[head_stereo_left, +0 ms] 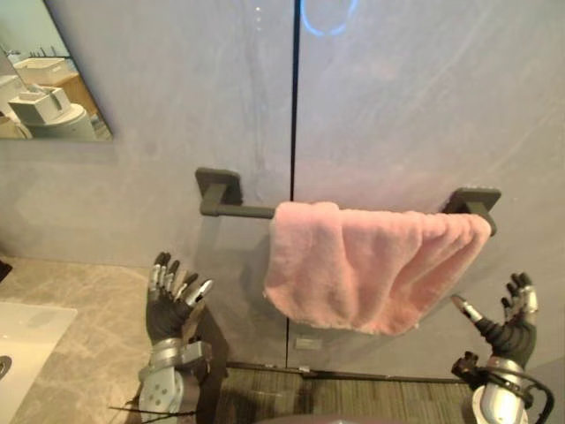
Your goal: Organize washtable
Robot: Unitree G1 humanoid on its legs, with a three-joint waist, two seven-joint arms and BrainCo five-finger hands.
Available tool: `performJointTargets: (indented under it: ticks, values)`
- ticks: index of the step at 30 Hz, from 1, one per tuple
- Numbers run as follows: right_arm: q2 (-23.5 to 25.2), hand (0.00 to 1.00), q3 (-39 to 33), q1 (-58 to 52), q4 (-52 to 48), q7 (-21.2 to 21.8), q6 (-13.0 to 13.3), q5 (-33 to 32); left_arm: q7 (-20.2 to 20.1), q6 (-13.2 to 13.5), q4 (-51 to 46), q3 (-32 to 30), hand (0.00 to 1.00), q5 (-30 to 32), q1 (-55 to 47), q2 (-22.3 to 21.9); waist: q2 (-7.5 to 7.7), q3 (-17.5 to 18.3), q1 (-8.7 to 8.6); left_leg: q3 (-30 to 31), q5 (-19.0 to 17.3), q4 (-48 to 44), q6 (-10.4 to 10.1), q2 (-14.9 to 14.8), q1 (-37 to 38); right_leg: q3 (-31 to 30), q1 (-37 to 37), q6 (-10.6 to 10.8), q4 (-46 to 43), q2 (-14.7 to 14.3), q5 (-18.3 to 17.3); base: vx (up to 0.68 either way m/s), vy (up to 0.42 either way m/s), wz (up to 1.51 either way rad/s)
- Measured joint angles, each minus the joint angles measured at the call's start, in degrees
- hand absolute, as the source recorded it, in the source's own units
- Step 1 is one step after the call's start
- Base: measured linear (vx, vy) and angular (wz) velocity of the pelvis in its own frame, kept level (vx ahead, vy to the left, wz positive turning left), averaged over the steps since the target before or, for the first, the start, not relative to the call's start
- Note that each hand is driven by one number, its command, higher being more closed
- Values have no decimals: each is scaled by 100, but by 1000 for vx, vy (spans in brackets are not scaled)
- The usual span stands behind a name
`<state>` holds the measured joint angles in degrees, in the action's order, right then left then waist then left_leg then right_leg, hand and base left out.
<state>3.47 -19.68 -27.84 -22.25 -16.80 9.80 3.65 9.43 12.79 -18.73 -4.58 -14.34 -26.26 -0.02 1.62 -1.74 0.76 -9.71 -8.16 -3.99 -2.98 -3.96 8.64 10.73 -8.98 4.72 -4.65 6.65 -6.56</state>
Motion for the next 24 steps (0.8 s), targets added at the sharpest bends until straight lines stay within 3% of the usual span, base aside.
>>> performJointTargets:
  ticks: [7,9,15,17,21,24]
  values:
    - [60,0,-338,455,-574,-200,98,172,340,274,-1068,-71,0,326,62,12,-11,193,-64,3,-42,-32,7,18,85,-81,-71,-9,-19,2,-31,-45,-13,-4]
    - [48,0,-465,788,-636,-171,326,159,395,421,-1342,-156,0,415,165,11,-64,243,-144,15,-39,-34,11,24,132,-136,-92,-9,-27,-10,-30,-58,-21,-8]
    - [-73,0,-507,1177,-1251,-85,642,117,587,680,-1982,-336,0,543,638,21,-146,248,-208,43,-28,-15,13,83,216,-162,-119,-10,-21,-42,-31,-30,-11,-2]
    - [-234,0,-439,1472,-1387,34,791,25,589,799,-2190,-281,0,533,787,70,-165,251,-302,68,-23,-11,21,91,229,-154,-137,-10,-17,-41,-31,-7,-6,2]
    - [-472,0,-25,1726,-1562,184,965,-162,559,901,-2257,8,0,342,1179,210,-169,251,-302,93,-18,10,28,92,305,-153,-199,-11,-12,-47,-32,-9,-4,0]
    - [-682,0,620,1880,-1809,564,1079,-541,379,998,-2420,456,0,-68,1418,384,-170,249,-306,101,-14,13,33,96,320,-152,-215,-11,-11,-46,-32,-22,-11,0]
